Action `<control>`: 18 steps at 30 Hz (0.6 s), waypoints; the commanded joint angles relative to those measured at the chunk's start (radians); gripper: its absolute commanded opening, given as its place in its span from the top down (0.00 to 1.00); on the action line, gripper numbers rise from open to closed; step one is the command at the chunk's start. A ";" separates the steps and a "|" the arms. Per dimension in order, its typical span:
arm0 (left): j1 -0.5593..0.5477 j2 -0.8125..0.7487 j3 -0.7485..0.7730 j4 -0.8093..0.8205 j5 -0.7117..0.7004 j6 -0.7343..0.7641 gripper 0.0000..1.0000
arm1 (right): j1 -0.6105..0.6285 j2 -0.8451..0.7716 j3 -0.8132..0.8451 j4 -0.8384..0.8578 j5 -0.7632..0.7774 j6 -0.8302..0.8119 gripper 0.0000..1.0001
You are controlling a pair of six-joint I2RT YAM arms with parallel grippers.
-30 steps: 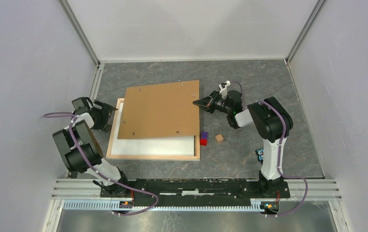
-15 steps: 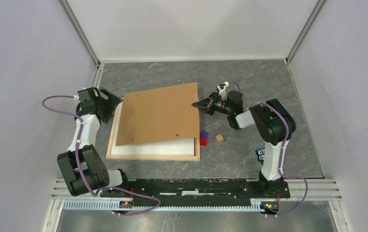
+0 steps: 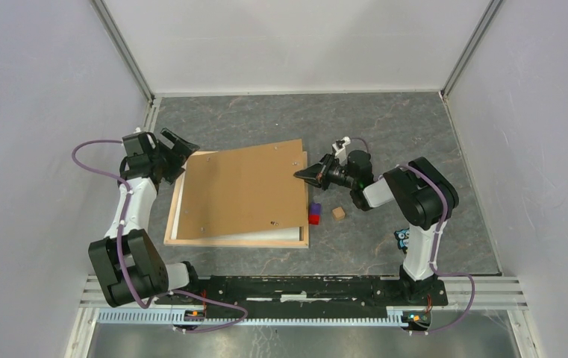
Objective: Put the photo into the frame
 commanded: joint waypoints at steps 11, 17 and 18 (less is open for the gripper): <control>0.000 0.014 -0.007 0.059 0.066 -0.013 0.00 | 0.040 -0.056 -0.056 0.102 0.096 0.008 1.00; 0.001 0.035 -0.017 0.087 0.103 -0.029 0.00 | 0.057 -0.059 -0.061 0.061 0.127 -0.034 1.00; 0.000 0.035 -0.019 0.090 0.106 -0.028 0.00 | 0.061 -0.058 -0.062 0.060 0.133 -0.038 1.00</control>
